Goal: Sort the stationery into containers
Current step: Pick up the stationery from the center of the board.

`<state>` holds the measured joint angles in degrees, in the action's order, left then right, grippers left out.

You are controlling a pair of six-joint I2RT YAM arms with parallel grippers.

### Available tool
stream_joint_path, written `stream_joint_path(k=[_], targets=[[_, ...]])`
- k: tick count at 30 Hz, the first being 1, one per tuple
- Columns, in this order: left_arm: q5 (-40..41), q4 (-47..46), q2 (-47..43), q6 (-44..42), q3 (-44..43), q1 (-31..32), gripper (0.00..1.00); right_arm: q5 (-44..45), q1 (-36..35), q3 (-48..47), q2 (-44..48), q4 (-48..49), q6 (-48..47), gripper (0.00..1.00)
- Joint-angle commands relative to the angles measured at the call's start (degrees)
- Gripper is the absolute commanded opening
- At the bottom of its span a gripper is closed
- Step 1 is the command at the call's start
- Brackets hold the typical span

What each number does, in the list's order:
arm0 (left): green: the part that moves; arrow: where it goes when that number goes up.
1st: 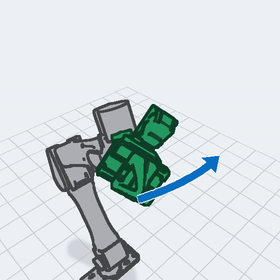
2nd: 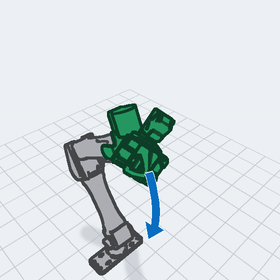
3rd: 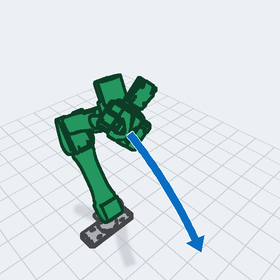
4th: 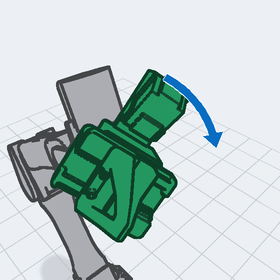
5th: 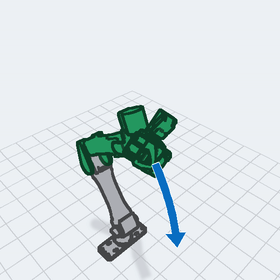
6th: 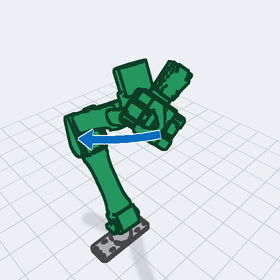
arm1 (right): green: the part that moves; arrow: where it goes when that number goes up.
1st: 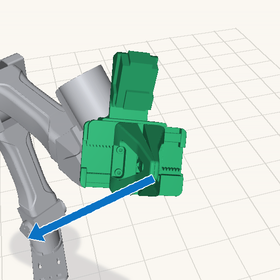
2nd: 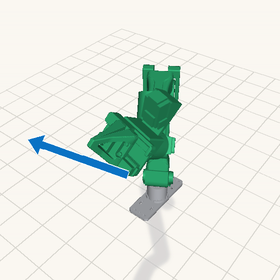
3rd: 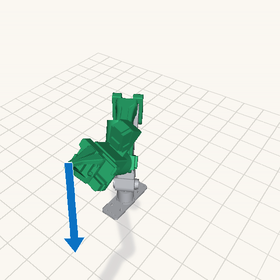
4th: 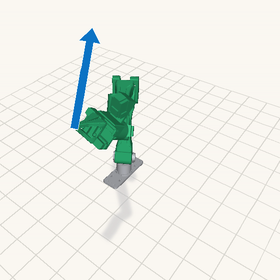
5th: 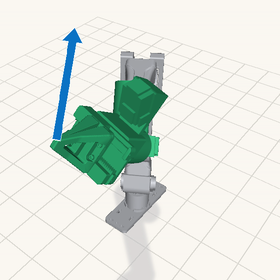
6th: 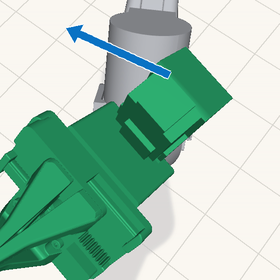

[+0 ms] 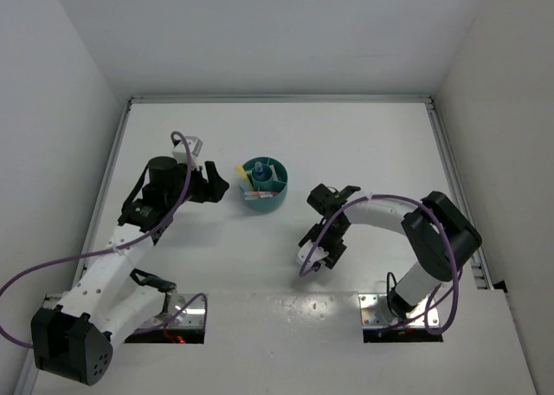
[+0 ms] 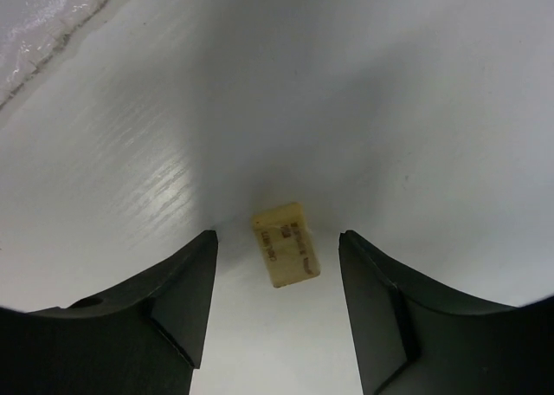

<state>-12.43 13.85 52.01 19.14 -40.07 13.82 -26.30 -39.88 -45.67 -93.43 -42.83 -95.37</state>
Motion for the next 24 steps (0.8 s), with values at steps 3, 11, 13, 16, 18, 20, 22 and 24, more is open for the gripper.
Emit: stream_joint_path(k=[3, 11, 13, 16, 18, 20, 22, 24], targets=[[-0.76, -0.84, -0.94, -0.15, -2.20, -0.03, 0.73, -0.07, -0.99, 0.58, -1.58, 2.31, -1.66, 0.56], [-0.76, -0.84, -0.94, -0.15, -2.20, -0.03, 0.73, -1.29, -0.99, -2.40, -1.51, -0.24, 3.76, 0.06], [-0.76, -0.84, -0.94, -0.15, -2.20, -0.03, 0.73, -2.70, -0.99, -3.55, 0.08, 1.77, 9.82, 0.00], [-0.76, -0.84, -0.94, -0.15, -2.20, -0.03, 0.73, 2.09, -0.99, -8.01, 3.59, 15.85, 39.65, 0.00], [-0.76, -0.84, -0.94, -0.15, -2.20, -0.03, 0.73, 12.79, -0.99, -11.26, 3.60, 21.88, 60.42, 0.00], [-0.76, -0.84, -0.94, -0.15, -2.20, -0.03, 0.73, 17.58, 0.50, -19.08, 0.71, 22.80, 74.72, 0.00], [-0.76, -0.84, -0.94, -0.15, -2.20, -0.03, 0.73, 21.29, 1.03, -23.75, -0.35, 21.39, 78.39, 0.00], [-0.76, -0.84, -0.94, -0.15, -2.20, -0.03, 0.73, 21.90, 1.03, -24.29, -0.88, 23.31, 84.61, 0.00]])
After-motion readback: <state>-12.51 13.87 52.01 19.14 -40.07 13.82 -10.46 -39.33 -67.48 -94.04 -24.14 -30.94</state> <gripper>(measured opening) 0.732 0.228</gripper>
